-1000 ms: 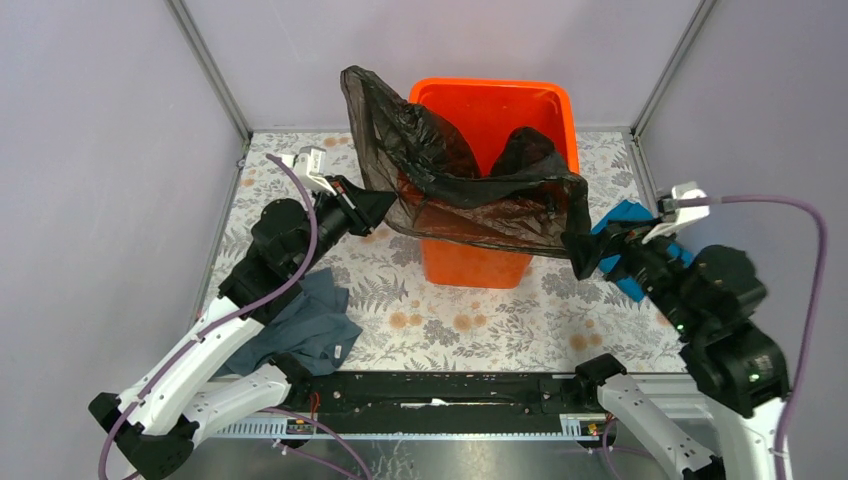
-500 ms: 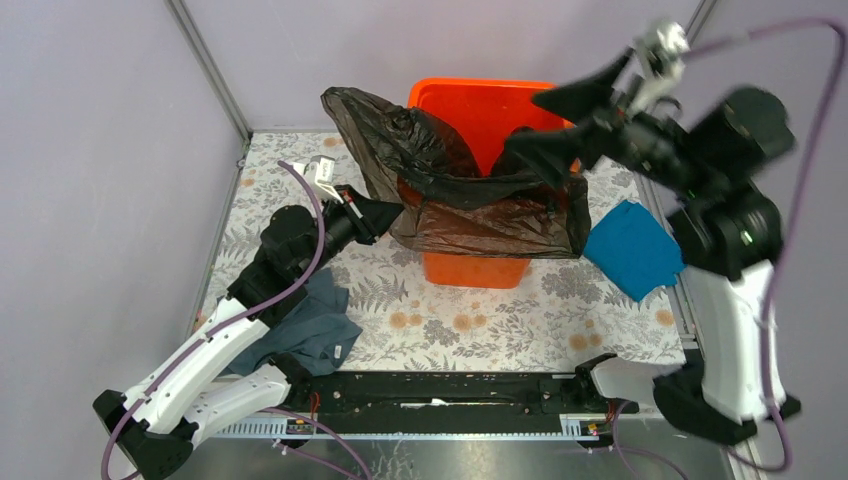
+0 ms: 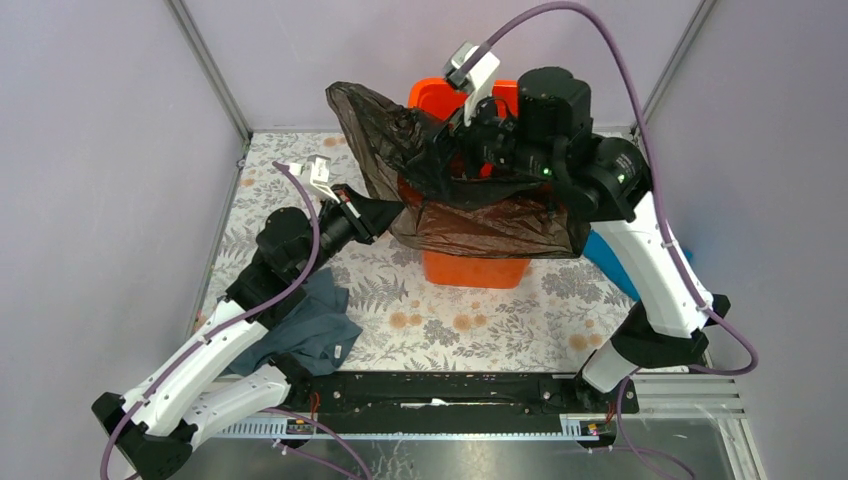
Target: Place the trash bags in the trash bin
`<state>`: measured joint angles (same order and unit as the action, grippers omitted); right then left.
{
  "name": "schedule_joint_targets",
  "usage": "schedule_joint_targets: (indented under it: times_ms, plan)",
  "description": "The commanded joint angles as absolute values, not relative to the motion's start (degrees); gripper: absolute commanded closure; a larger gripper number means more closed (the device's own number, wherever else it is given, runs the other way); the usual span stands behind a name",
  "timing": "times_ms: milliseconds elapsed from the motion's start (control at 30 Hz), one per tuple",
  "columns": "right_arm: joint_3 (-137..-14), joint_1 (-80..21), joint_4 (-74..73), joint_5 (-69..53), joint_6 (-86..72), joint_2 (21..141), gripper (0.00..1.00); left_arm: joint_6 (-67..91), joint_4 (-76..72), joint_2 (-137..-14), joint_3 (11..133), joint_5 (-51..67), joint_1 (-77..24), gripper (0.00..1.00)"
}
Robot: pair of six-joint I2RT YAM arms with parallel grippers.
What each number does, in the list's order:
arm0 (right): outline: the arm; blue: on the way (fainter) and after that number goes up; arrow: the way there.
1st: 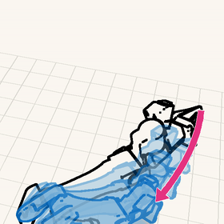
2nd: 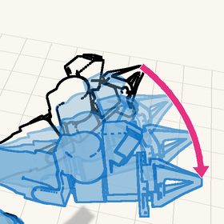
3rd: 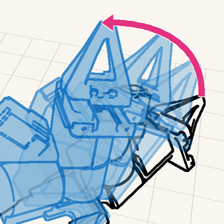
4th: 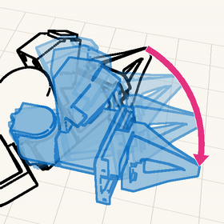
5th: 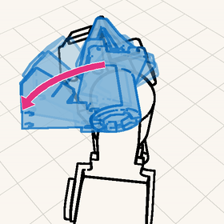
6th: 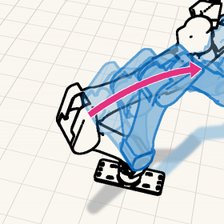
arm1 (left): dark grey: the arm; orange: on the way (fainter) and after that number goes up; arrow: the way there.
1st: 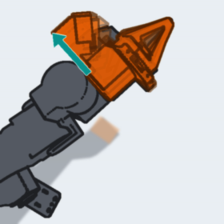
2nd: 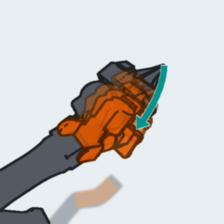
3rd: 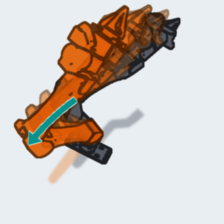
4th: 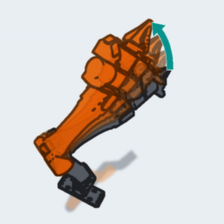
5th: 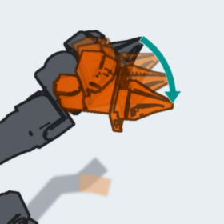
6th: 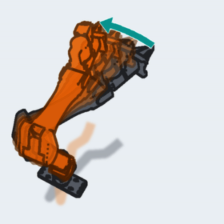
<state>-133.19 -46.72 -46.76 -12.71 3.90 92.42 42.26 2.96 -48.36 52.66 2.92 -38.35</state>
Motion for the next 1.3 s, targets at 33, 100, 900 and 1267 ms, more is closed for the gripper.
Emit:
schedule_joint_targets:
  times_ms: [33,100,900,1267]
  plan:
    - [-133.49,-53.42,-48.26,9.42,13.24,94.16,0.00,43.47,0.87,-47.51,51.51,3.75,-38.23,1.00]
    - [-131.44,-55.50,-47.98,15.13,14.73,94.56,0.00,43.74,0.88,-47.17,51.26,3.45,-38.23,1.00]
    - [-111.06,-52.73,-21.78,31.09,15.00,84.53,0.73,44.85,0.91,-46.68,49.60,4.13,-38.23,1.00]
    - [-114.05,-36.01,-6.79,21.84,19.73,93.52,0.98,46.62,0.19,-47.12,46.15,6.06,-38.23,1.00]
